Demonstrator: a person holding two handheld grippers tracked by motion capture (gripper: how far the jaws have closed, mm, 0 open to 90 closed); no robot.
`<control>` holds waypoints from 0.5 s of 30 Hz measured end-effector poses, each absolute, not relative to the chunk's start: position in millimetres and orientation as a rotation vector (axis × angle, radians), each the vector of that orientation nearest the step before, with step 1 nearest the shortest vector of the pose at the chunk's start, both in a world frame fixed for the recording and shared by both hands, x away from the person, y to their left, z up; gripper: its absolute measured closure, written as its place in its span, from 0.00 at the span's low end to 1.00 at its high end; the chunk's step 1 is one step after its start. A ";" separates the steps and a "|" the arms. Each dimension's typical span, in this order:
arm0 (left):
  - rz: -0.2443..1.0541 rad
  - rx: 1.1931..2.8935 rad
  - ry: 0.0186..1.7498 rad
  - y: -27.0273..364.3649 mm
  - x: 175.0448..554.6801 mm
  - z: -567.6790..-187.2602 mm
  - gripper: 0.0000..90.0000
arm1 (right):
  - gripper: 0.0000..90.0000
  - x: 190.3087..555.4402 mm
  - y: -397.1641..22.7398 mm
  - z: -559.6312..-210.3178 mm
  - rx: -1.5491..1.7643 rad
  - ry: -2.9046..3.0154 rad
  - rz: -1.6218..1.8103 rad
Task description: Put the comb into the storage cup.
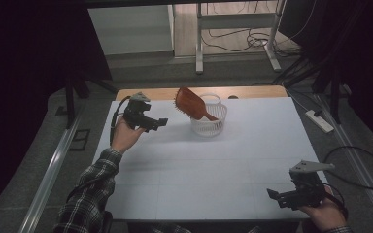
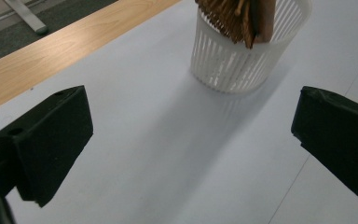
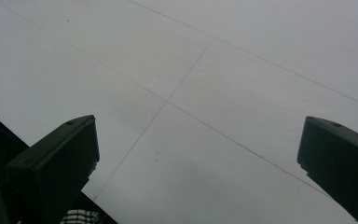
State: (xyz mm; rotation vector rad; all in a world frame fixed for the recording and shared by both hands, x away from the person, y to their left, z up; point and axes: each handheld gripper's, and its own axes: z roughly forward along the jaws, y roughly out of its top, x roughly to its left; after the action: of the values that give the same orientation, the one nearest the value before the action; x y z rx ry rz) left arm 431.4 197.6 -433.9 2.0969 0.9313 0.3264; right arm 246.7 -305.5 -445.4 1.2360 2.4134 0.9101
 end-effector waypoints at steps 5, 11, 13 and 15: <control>0.309 2.056 0.934 201.5 423.2 -433.6 0.00 | 0.00 246.7 -305.4 -445.3 1.239 2.411 0.909; 0.293 2.024 0.932 199.5 416.6 -435.0 0.00 | 0.00 246.3 -305.4 -445.1 1.242 2.402 0.907; 0.289 2.017 0.935 198.9 414.6 -436.5 0.00 | 0.00 246.3 -305.7 -445.1 1.242 2.402 0.908; 0.279 2.005 0.938 198.8 412.5 -437.9 0.00 | 0.00 246.3 -305.9 -445.1 1.242 2.400 0.910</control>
State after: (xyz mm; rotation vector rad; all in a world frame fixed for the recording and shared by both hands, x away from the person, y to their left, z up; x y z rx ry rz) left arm 412.5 198.8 -437.9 2.0051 0.9379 0.2786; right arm 246.3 -305.9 -445.1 1.2423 2.3999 0.9104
